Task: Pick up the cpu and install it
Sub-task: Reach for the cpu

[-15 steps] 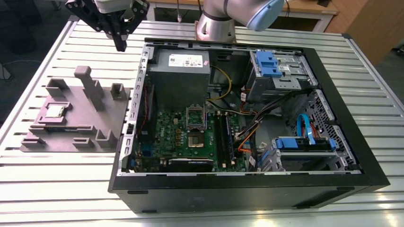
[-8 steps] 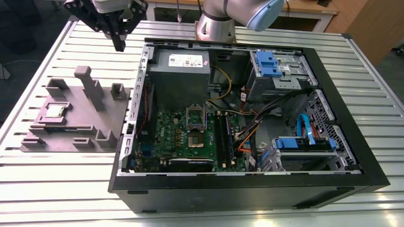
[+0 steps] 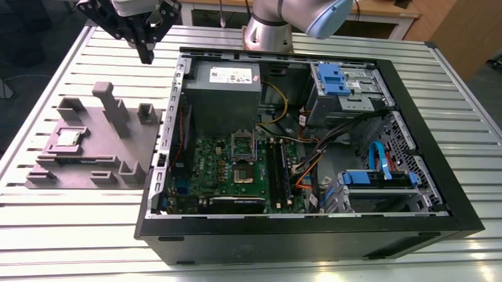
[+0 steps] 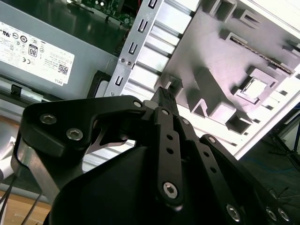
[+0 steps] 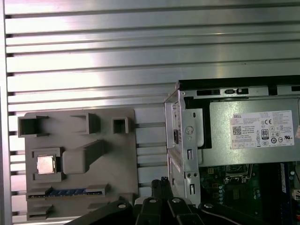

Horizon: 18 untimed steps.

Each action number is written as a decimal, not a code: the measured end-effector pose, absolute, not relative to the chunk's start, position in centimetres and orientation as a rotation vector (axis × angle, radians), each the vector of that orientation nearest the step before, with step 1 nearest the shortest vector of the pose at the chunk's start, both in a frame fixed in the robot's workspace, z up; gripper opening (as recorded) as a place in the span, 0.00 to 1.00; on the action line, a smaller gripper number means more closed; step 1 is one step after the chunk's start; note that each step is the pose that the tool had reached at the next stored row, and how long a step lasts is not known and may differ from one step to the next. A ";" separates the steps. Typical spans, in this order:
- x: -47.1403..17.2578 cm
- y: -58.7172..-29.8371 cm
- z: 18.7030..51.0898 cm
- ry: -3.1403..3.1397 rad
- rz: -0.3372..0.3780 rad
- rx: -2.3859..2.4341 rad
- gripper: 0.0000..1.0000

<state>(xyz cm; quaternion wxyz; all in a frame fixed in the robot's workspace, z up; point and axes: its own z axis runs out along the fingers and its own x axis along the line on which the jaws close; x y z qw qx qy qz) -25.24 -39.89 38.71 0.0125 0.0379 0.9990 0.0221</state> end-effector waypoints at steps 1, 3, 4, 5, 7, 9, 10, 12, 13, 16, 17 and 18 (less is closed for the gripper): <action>-25.3 -39.9 38.7 3.114 0.069 0.118 0.10; -25.4 -39.9 38.7 3.114 0.069 0.118 0.10; -25.4 -39.9 38.7 3.114 0.069 0.118 0.10; -25.5 -39.9 38.7 3.114 0.069 0.118 0.10; -25.6 -39.9 38.7 3.114 0.069 0.118 0.10; -25.7 -39.9 38.7 3.114 0.069 0.118 0.10; -25.7 -39.9 38.7 3.114 0.069 0.118 0.10; -25.8 -39.9 38.7 3.114 0.069 0.118 0.10; -25.8 -39.9 38.7 3.114 0.069 0.118 0.10; -26.0 -39.9 38.7 3.114 0.069 0.118 0.10; -26.0 -39.9 38.7 3.114 0.069 0.118 0.10; -26.0 -39.9 38.7 3.114 0.069 0.118 0.10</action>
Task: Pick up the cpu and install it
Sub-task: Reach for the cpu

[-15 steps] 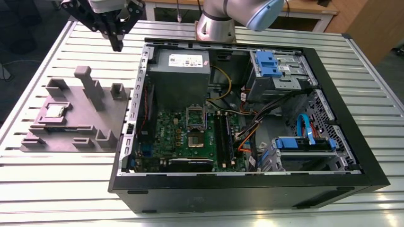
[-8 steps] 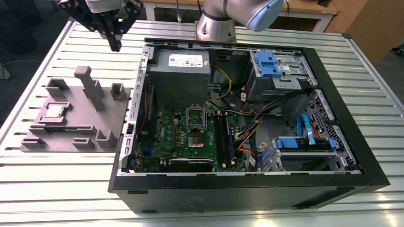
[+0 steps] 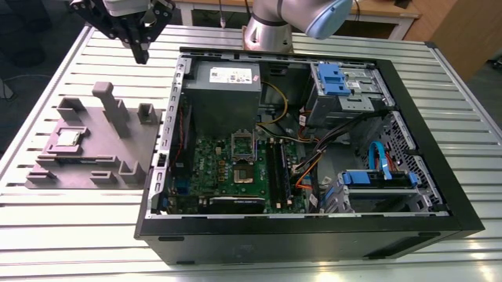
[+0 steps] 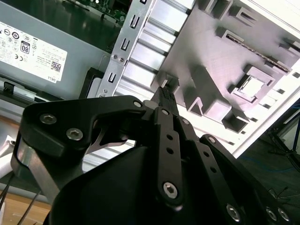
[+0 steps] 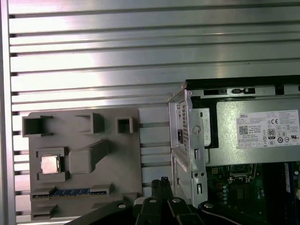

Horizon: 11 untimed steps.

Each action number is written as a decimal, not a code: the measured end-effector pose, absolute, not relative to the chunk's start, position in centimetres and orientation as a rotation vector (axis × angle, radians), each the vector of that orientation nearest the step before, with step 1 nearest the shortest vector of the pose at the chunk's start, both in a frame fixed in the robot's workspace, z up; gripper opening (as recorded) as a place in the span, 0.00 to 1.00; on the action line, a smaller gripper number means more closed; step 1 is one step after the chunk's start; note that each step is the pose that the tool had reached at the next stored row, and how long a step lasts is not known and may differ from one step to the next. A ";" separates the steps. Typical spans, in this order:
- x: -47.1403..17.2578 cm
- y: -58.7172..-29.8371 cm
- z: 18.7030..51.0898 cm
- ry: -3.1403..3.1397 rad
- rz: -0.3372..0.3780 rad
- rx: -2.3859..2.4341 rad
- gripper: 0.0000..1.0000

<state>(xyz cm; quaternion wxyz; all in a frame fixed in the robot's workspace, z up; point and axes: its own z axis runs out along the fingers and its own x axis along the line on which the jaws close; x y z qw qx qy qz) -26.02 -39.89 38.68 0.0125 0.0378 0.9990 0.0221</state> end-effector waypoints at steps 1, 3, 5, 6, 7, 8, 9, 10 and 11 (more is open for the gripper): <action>-26.1 -39.9 38.7 3.114 0.069 0.118 0.10; -26.1 -39.9 38.7 3.114 0.069 0.118 0.10; -26.2 -39.9 38.7 3.114 0.069 0.118 0.10; -26.3 -39.9 38.7 3.114 0.069 0.118 0.10; -26.3 -39.9 38.7 3.114 0.069 0.118 0.10; -26.3 -39.9 38.7 3.114 0.069 0.118 0.10; -26.4 -39.9 38.7 3.114 0.069 0.118 0.10; -26.4 -39.9 38.7 3.114 0.069 0.118 0.10; -26.5 -39.9 38.7 3.114 0.069 0.118 0.10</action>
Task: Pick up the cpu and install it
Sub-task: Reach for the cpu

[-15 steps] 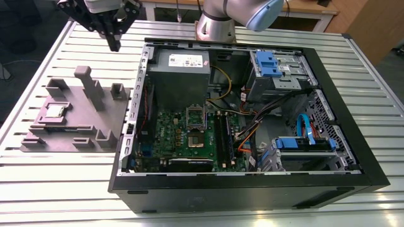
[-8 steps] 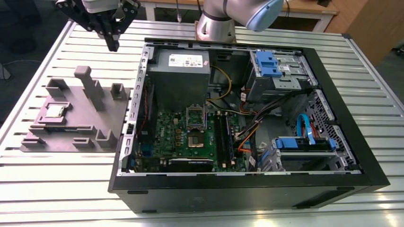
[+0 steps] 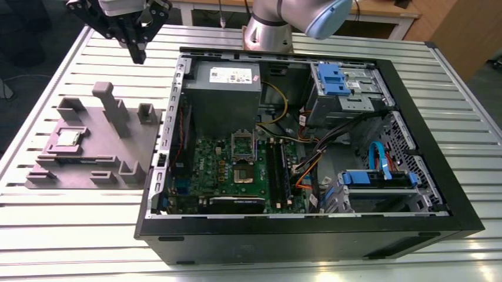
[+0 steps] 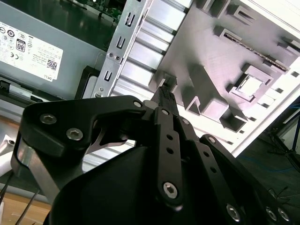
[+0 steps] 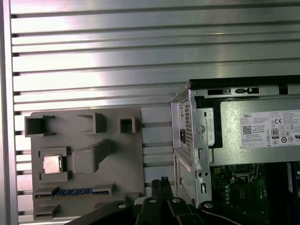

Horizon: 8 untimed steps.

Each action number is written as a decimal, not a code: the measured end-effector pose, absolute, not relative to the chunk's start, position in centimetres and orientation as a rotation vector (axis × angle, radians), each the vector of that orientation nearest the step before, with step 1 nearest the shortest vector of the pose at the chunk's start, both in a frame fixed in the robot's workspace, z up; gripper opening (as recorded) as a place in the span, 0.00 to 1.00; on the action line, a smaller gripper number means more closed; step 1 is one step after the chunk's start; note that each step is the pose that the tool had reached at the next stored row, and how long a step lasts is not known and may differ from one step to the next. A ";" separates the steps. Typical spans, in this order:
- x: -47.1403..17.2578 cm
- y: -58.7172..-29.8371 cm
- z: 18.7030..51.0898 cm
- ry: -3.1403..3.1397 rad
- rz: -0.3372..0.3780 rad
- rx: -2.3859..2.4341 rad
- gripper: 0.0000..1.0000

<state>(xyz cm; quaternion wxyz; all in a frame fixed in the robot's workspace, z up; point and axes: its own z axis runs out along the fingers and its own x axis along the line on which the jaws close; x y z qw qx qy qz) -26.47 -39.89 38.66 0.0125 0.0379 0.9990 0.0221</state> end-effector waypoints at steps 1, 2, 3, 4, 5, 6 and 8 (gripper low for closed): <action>-26.5 -39.9 38.7 3.114 0.069 0.118 0.10; -26.6 -39.9 38.7 3.114 0.069 0.118 0.10; -26.6 -39.9 38.7 3.114 0.069 0.118 0.10; -26.6 -39.9 38.7 3.114 0.069 0.118 0.10; -26.7 -39.9 38.7 3.114 0.069 0.118 0.10; -26.7 -39.9 38.7 3.114 0.069 0.118 0.10; -26.8 -39.9 38.7 3.114 0.069 0.118 0.10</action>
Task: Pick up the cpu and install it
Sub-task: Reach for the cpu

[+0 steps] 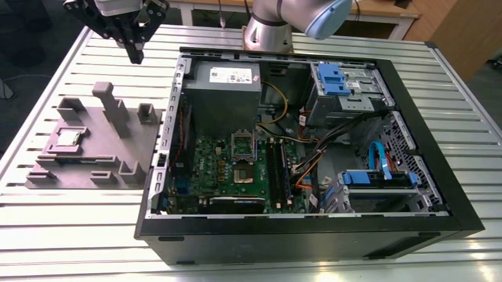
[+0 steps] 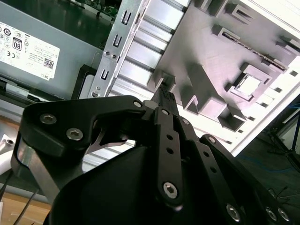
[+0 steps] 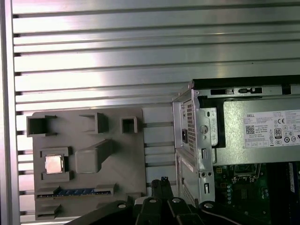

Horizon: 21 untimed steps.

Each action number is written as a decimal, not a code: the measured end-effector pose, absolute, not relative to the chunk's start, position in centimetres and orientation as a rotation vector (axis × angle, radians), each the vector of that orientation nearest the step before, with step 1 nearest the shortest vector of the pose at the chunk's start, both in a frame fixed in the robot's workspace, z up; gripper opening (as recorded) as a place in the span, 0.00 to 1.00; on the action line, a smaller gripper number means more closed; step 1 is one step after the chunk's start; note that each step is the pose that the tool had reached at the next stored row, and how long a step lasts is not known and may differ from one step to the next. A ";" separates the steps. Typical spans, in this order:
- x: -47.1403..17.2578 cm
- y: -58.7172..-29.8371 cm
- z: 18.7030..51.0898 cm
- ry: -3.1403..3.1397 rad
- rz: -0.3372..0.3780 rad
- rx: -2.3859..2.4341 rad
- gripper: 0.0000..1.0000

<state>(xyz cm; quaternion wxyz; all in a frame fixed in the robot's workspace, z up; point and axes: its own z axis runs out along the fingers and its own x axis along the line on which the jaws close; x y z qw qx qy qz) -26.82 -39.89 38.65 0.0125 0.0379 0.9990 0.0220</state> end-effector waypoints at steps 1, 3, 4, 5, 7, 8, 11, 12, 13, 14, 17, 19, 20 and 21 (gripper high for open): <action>-26.9 -39.9 38.7 3.114 0.069 0.118 0.10; -27.0 -39.9 38.6 3.114 0.069 0.118 0.10; -27.0 -39.9 38.6 3.114 0.069 0.118 0.10; -27.0 -39.9 38.6 3.114 0.069 0.118 0.10; -27.1 -39.9 38.6 3.114 0.069 0.118 0.10; -27.1 -39.9 38.6 3.114 0.069 0.118 0.10; -27.2 -39.9 38.6 3.114 0.069 0.118 0.10; -27.2 -39.9 38.6 3.114 0.069 0.118 0.10; -27.2 -39.9 38.6 3.114 0.069 0.118 0.10; -27.2 -39.9 38.6 3.114 0.069 0.118 0.10; -27.3 -39.9 38.6 3.114 0.069 0.118 0.10; -27.3 -39.9 38.6 3.114 0.069 0.118 0.10; -27.4 -39.9 38.6 3.114 0.069 0.118 0.10; -27.4 -39.9 38.6 3.114 0.069 0.118 0.10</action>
